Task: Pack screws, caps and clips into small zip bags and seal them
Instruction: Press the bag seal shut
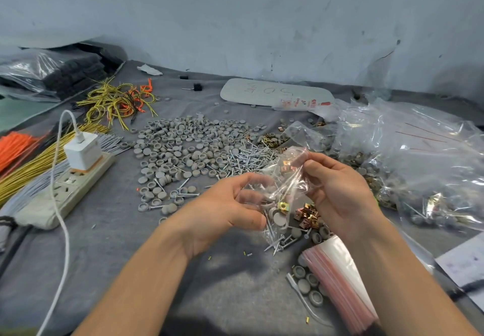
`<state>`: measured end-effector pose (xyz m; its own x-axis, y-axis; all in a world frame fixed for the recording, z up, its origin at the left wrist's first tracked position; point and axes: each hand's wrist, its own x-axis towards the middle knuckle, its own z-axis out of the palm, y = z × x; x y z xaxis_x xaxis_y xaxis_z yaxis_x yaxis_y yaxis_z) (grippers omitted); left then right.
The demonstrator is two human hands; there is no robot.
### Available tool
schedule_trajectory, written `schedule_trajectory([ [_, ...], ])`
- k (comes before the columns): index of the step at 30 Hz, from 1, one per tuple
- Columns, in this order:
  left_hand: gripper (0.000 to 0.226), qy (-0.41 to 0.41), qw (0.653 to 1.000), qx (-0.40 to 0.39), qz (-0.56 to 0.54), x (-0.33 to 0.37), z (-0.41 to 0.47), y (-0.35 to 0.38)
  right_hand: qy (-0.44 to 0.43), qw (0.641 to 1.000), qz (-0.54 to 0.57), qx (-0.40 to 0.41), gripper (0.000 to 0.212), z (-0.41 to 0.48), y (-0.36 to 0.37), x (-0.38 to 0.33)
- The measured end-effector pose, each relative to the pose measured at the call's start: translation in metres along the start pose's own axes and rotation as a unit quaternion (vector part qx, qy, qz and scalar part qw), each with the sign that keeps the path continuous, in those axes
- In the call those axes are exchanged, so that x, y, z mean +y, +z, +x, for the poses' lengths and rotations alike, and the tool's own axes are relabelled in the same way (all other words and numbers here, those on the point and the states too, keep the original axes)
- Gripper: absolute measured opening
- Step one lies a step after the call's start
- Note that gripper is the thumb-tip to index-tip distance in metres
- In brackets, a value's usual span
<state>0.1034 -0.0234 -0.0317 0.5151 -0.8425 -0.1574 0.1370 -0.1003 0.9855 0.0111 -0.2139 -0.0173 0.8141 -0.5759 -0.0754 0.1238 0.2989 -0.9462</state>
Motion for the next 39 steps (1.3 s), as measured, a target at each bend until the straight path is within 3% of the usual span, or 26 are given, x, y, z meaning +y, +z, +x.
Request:
schedule_trajectory([
  [9,0.064,-0.006,1.0,0.025,0.012,0.003,-0.006,-0.003,-0.001,0.999,0.002,0.052,0.019,-0.001,0.001,0.0],
  [14,0.056,-0.026,0.999,0.032,0.03,0.003,-0.007,-0.004,-0.02,0.999,0.021,0.029,0.017,-0.004,0.004,-0.002],
  [18,0.045,0.009,0.993,0.094,0.073,0.002,-0.006,0.0,-0.09,0.994,-0.065,-0.017,0.022,-0.007,0.011,0.0],
  [22,0.049,0.101,0.984,0.148,-0.01,0.008,-0.002,0.003,-0.181,0.961,-0.192,-0.086,0.028,-0.01,0.019,0.003],
  [24,0.04,0.146,0.974,0.166,-0.053,0.012,-0.001,0.004,-0.192,0.95,-0.215,-0.118,0.026,-0.012,0.023,0.004],
  [28,0.016,0.151,0.958,0.23,-0.082,0.014,0.001,0.003,-0.182,0.945,-0.246,-0.114,0.052,-0.009,0.021,0.007],
  [30,0.012,0.145,0.954,0.251,-0.078,0.014,0.001,0.003,-0.153,0.955,-0.247,-0.066,0.047,-0.008,0.019,0.01],
  [34,0.005,0.166,0.941,0.283,-0.081,0.015,0.001,0.001,-0.143,0.968,-0.203,-0.017,0.011,-0.008,0.019,0.011],
  [39,0.01,0.18,0.923,0.326,-0.101,0.018,-0.001,-0.002,-0.108,0.991,-0.067,-0.046,0.011,-0.012,0.023,0.004],
])
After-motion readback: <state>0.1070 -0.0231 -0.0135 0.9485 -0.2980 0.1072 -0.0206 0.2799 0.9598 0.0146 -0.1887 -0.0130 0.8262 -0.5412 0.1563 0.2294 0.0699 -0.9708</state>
